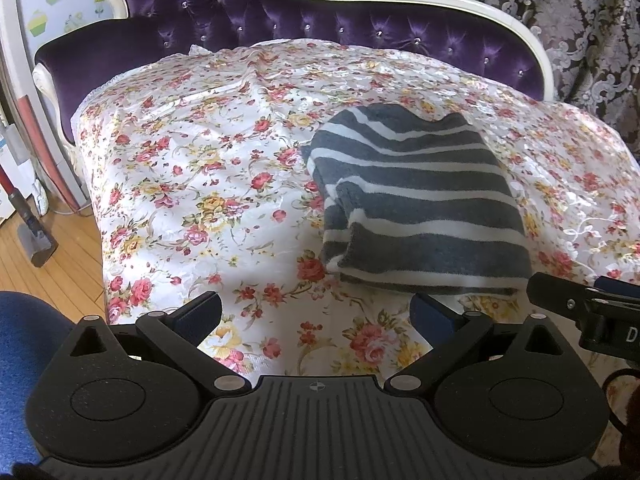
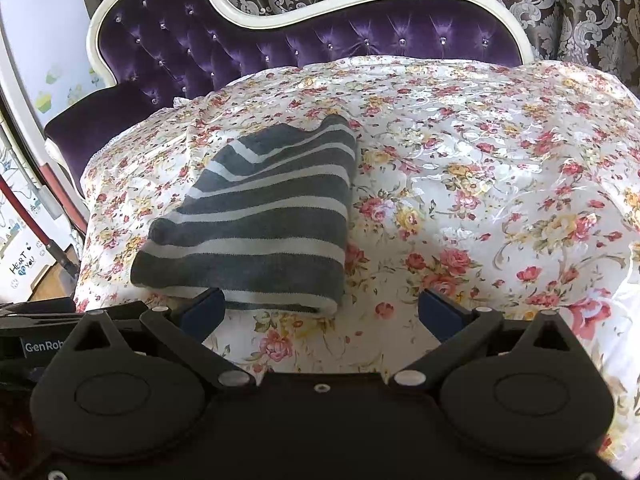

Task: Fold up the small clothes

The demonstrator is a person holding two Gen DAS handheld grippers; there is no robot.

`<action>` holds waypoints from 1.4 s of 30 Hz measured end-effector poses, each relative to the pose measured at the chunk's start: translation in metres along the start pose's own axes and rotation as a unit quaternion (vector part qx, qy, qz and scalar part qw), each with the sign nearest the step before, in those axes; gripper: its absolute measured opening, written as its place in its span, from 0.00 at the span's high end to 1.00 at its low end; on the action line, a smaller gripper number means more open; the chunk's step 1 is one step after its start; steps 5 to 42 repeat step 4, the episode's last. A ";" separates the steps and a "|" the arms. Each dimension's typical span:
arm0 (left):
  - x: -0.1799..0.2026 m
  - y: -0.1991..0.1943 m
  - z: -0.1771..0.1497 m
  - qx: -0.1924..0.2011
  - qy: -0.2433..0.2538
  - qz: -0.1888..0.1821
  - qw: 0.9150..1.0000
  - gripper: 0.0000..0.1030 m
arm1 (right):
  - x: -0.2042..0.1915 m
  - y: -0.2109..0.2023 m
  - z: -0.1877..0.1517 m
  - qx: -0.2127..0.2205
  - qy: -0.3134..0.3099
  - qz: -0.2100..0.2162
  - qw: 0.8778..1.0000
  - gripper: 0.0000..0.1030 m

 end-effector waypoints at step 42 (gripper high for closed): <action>0.000 0.000 0.000 0.000 -0.001 0.002 1.000 0.01 | 0.001 0.000 -0.001 -0.002 0.003 0.001 1.000 0.01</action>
Point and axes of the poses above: each gripper's, at about its wrist camera, not at the fingertips, and y roughly the way its jaws point, x to its right, z to its top, the point moved 9 cm from there along y, roughly the way its jaws point, and after that the axes turned 15 degrees about z, right-handed, at the moved point
